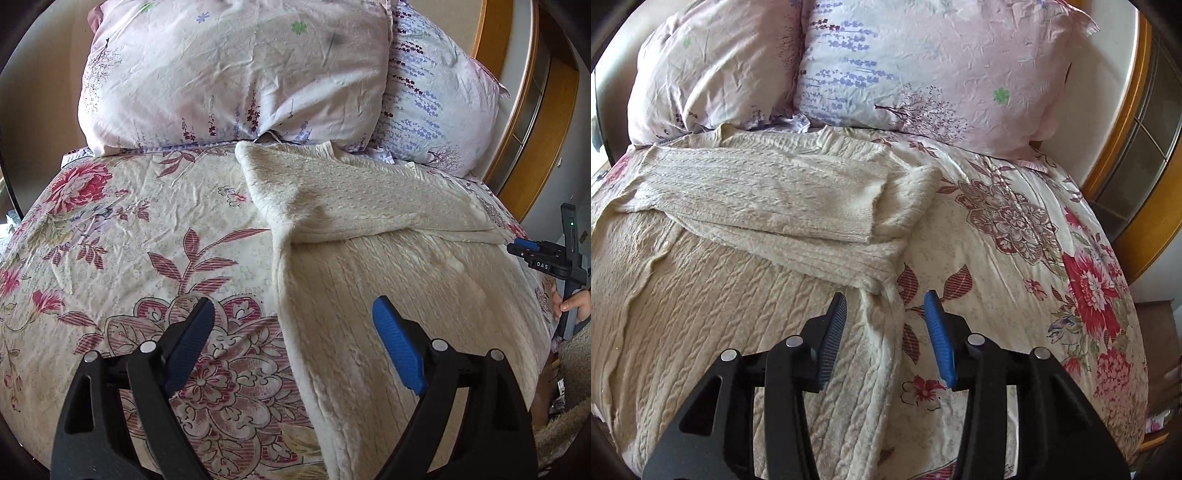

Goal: Fold small clothes
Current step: 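Grasp the cardigan hem with the right gripper and lift it to fold lengthwise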

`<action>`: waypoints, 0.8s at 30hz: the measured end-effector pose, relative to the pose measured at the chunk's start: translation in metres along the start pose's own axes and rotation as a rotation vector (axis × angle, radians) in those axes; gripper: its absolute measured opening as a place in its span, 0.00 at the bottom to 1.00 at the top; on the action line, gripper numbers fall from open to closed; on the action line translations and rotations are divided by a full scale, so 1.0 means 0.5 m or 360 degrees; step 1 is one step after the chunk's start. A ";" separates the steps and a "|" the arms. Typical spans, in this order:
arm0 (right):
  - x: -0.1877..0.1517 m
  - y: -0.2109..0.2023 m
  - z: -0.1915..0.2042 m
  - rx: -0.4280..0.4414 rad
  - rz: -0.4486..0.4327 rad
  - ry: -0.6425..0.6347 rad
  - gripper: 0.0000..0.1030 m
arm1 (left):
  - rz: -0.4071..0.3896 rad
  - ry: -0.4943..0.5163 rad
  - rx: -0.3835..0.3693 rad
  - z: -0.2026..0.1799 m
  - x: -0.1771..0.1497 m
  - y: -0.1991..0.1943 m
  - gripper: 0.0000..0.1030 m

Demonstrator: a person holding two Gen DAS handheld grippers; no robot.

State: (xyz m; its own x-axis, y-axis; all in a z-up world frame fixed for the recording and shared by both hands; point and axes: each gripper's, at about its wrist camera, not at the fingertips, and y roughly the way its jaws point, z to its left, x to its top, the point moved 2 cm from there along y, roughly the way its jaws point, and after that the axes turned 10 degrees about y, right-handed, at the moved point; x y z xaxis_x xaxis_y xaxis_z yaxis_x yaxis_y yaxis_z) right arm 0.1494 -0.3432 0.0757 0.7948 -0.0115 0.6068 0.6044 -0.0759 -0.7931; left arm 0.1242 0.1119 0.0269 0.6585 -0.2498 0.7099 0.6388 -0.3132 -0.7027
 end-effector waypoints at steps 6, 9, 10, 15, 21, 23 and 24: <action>0.022 0.051 0.008 -0.0034 0.0042 0.0057 0.21 | 0.0045 0.0030 -0.0026 -0.024 -0.015 0.002 0.85; 0.018 0.050 0.016 -0.0044 0.0053 0.0026 0.20 | 0.0041 0.0019 -0.0059 -0.028 -0.022 -0.002 0.85; 0.012 0.044 0.021 -0.0049 0.0057 -0.0013 0.21 | 0.0038 0.0010 -0.0071 -0.027 -0.023 -0.004 0.85; 0.002 0.029 -0.001 -0.0078 0.0060 -0.0031 0.21 | 0.0030 -0.0013 -0.0129 -0.027 -0.024 -0.007 0.85; 0.009 0.046 0.025 -0.0095 0.0051 -0.0099 0.19 | 0.0029 0.0024 -0.0152 -0.046 -0.016 -0.004 0.85; 0.019 0.053 0.009 -0.0087 0.0026 0.0018 0.13 | 0.0037 0.0022 -0.0143 -0.046 -0.016 -0.002 0.85; 0.022 0.054 -0.008 -0.0063 0.0025 0.0117 0.11 | 0.0041 0.0014 -0.0138 -0.044 -0.017 -0.001 0.85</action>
State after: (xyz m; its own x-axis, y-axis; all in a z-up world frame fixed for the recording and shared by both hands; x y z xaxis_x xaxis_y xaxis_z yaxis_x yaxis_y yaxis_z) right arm 0.1745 -0.3496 0.0611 0.7970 -0.0861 0.5978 0.5882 -0.1146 -0.8006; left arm 0.1092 0.0940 0.0223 0.6706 -0.2666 0.6923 0.5845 -0.3848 -0.7143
